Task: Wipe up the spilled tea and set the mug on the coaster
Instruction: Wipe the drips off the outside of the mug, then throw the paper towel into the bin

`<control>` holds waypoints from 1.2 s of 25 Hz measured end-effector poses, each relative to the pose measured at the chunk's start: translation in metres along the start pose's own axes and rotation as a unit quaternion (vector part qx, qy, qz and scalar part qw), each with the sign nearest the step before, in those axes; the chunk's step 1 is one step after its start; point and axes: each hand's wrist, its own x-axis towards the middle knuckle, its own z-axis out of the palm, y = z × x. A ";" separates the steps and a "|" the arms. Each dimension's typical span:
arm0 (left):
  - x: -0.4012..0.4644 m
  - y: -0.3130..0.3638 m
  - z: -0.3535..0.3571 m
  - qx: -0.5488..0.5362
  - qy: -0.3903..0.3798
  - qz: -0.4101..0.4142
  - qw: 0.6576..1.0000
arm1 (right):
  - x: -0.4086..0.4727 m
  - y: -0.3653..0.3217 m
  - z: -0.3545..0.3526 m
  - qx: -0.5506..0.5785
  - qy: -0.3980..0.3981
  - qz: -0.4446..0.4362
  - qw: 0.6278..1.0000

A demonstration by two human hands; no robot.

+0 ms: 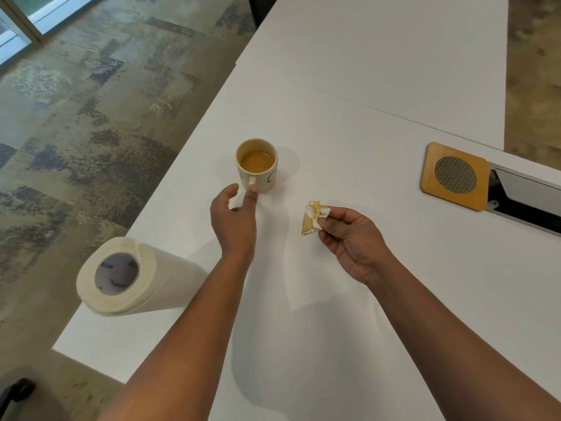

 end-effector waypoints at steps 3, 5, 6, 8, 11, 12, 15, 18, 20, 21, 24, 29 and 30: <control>-0.043 -0.005 -0.010 -0.028 -0.069 -0.026 0.997 | -0.013 0.008 0.006 0.006 0.000 0.013 1.000; -0.075 -0.013 -0.025 -0.078 -0.169 -0.093 0.978 | -0.026 0.018 0.010 0.002 -0.016 0.029 0.999; -0.089 -0.017 -0.035 -0.091 -0.205 -0.114 0.968 | -0.033 0.023 0.012 -0.003 -0.033 0.036 0.999; -0.112 -0.025 -0.054 -0.084 -0.231 -0.117 0.962 | -0.047 0.035 0.014 -0.014 -0.065 0.048 0.997; -0.136 -0.035 -0.081 -0.088 -0.183 -0.098 0.974 | -0.068 0.059 0.020 -0.041 -0.104 0.081 0.990; -0.142 -0.038 -0.089 -0.083 -0.159 -0.089 0.980 | -0.073 0.068 0.022 -0.055 -0.113 0.092 0.988; -0.159 -0.056 -0.117 -0.074 -0.079 -0.084 0.991 | -0.087 0.097 0.030 -0.126 -0.145 0.109 0.975; -0.166 -0.081 -0.151 -0.096 0.017 -0.123 0.988 | -0.093 0.126 0.044 -0.293 -0.149 0.080 0.941; -0.168 -0.100 -0.176 -0.136 0.099 -0.155 0.973 | -0.096 0.145 0.054 -0.388 -0.161 0.061 0.906; -0.169 -0.110 -0.189 -0.154 0.142 -0.161 0.965 | -0.097 0.152 0.058 -0.422 -0.172 0.050 0.888; -0.167 -0.142 -0.228 -0.147 0.259 -0.148 0.943 | -0.096 0.169 0.074 -0.498 -0.215 0.011 0.840; -0.148 -0.199 -0.277 -0.059 0.289 -0.240 0.925 | -0.094 0.187 0.097 -0.569 -0.271 -0.031 0.776; -0.143 -0.208 -0.282 -0.051 0.287 -0.253 0.923 | -0.094 0.190 0.098 -0.573 -0.270 -0.037 0.773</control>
